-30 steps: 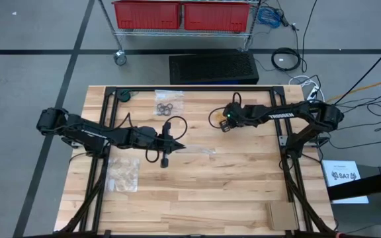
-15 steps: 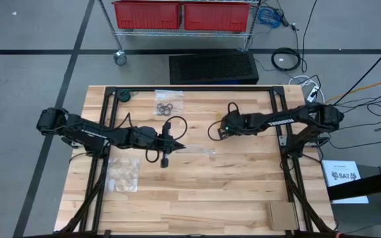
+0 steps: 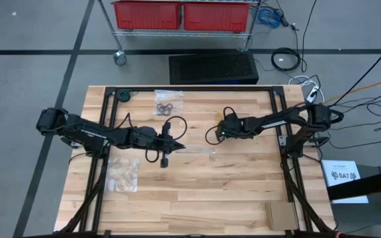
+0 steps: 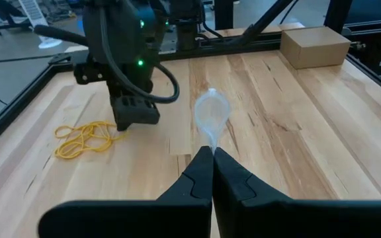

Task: Sort rubber bands
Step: Put the yellow rubber band into the bottom right transparent zip bag

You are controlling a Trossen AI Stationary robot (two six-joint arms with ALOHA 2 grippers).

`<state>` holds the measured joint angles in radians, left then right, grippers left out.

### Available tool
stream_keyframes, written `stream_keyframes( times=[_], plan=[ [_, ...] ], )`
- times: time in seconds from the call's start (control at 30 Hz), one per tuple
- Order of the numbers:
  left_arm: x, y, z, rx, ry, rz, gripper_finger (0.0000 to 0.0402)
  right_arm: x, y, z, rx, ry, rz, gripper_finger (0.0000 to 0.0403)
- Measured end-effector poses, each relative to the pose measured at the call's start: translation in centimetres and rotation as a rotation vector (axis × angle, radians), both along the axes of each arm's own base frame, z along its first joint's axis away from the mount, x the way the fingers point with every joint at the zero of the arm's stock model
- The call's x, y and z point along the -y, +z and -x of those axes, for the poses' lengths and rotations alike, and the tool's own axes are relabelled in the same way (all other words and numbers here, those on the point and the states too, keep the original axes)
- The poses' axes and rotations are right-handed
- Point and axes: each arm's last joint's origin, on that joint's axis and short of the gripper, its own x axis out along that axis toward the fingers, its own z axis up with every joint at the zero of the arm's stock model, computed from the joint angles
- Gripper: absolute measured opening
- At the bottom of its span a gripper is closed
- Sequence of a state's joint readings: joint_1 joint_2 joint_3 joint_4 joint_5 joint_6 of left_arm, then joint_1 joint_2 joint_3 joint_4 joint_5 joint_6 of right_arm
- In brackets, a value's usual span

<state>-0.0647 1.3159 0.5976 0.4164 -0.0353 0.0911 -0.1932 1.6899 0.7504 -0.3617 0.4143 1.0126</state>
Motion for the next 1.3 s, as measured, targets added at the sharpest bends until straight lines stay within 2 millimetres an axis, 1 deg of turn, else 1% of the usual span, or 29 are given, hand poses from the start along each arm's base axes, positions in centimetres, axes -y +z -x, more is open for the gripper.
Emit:
stream_keyframes(
  times=[0.07, 0.13, 0.2, 0.27, 0.33, 0.47, 0.77, 1.17, 1.3],
  plan=[
    [0.0, 0.0, 0.0, 0.0, 0.0, 0.0, 0.0002, 0.0, -0.5, -0.1, -0.016, -0.008, 0.012, 0.0084],
    [0.0, 0.0, 0.0, 0.0, 0.0, 0.0, 0.0002, 0.0, -0.5, -0.1, -0.02, -0.001, 0.012, 0.0075],
    [0.0, -0.1, 0.0, -0.007, -0.001, -0.001, 0.0002, -0.5, -0.2, 0.0, -0.027, 0.021, 0.014, 0.0054],
    [0.0, -0.1, 0.0, -0.009, 0.0, -0.001, 0.0002, -1.1, 0.6, 0.2, -0.024, 0.043, 0.02, 0.0024],
    [0.0, -0.1, 0.0, -0.008, 0.0, -0.001, 0.0002, -1.7, 1.3, 0.7, -0.041, 0.081, 0.021, 0.0006],
    [0.0, -0.1, 0.0, -0.008, -0.001, -0.001, 0.0002, -2.3, 3.4, 1.2, 0.002, 0.118, 0.051, 0.0002],
    [0.0, -0.1, 0.0, -0.006, -0.001, -0.001, 0.0002, -2.4, 6.2, 2.3, 0.053, 0.141, 0.142, 0.0],
    [0.0, -0.1, 0.0, -0.008, 0.0, -0.002, 0.0002, -2.7, 10.7, 3.9, 0.219, 0.204, 0.238, 0.0],
    [0.0, -0.1, 0.0, -0.007, -0.001, -0.002, 0.0002, -2.7, 12.8, 3.8, 0.257, 0.238, 0.267, 0.0]
  ],
)
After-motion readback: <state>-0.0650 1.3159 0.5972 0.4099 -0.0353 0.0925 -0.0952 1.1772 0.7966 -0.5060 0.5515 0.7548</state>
